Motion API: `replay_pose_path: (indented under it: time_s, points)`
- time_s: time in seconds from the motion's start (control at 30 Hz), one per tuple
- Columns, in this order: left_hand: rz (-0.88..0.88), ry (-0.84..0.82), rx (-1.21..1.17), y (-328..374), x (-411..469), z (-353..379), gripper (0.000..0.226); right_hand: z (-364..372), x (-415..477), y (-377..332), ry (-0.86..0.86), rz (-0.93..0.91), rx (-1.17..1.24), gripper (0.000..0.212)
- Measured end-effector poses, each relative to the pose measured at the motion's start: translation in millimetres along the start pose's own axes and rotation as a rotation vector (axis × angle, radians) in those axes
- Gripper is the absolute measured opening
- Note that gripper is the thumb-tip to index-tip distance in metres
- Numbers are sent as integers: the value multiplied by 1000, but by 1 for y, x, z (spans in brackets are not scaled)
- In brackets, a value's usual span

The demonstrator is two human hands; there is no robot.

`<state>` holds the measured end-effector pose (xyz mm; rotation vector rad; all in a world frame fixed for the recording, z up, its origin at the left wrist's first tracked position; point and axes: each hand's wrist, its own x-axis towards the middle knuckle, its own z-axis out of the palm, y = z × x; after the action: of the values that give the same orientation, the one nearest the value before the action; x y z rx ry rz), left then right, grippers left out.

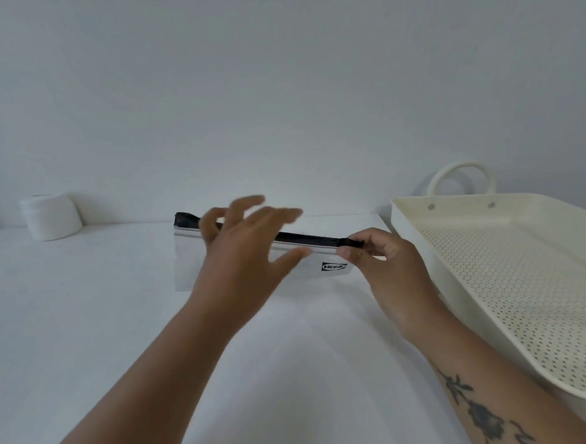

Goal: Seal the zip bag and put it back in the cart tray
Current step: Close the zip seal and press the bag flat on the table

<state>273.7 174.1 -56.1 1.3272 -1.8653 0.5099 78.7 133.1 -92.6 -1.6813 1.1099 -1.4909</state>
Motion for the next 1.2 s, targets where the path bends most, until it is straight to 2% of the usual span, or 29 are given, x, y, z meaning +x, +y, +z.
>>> replay_pose_path:
  time_s: [0.07,0.2,0.37,0.47,0.6,0.77,0.87,0.93,1.0,1.07,1.13,1.2]
  points:
    - [2,-66,-6,2,-4,8,32,2,-1,-2,-34,-9,0,9]
    - [-80,-66,-97,1,-4,12,4,6,-3,-5,-97,5,42,6]
    - [-138,42,-251,-3,3,2,4,4,-3,1,-186,79,-35,2]
    - [-175,70,-381,-6,6,-8,11,3,-4,3,-226,51,-91,5]
    - [-172,75,-427,-6,6,-16,20,4,-6,2,-264,13,-171,1]
    - [-199,16,-392,-9,4,-14,15,0,-3,7,-246,25,-334,12]
    - [-160,-129,-377,-9,3,-15,8,-3,-2,13,-260,76,-508,15]
    - [-141,-229,-363,-9,2,-15,6,-4,-2,13,-275,107,-541,12]
    - [-123,-272,-304,-10,1,-15,7,-5,-3,7,-288,93,-416,4]
    - [-135,-292,-249,-9,0,-15,7,-4,-4,-5,-283,50,-220,14]
    - [-141,-300,-241,-6,-1,-14,8,-3,-5,-16,-220,-5,-129,5]
    - [-135,-305,-233,-3,-2,-13,8,-4,-6,-21,-179,-26,-87,7]
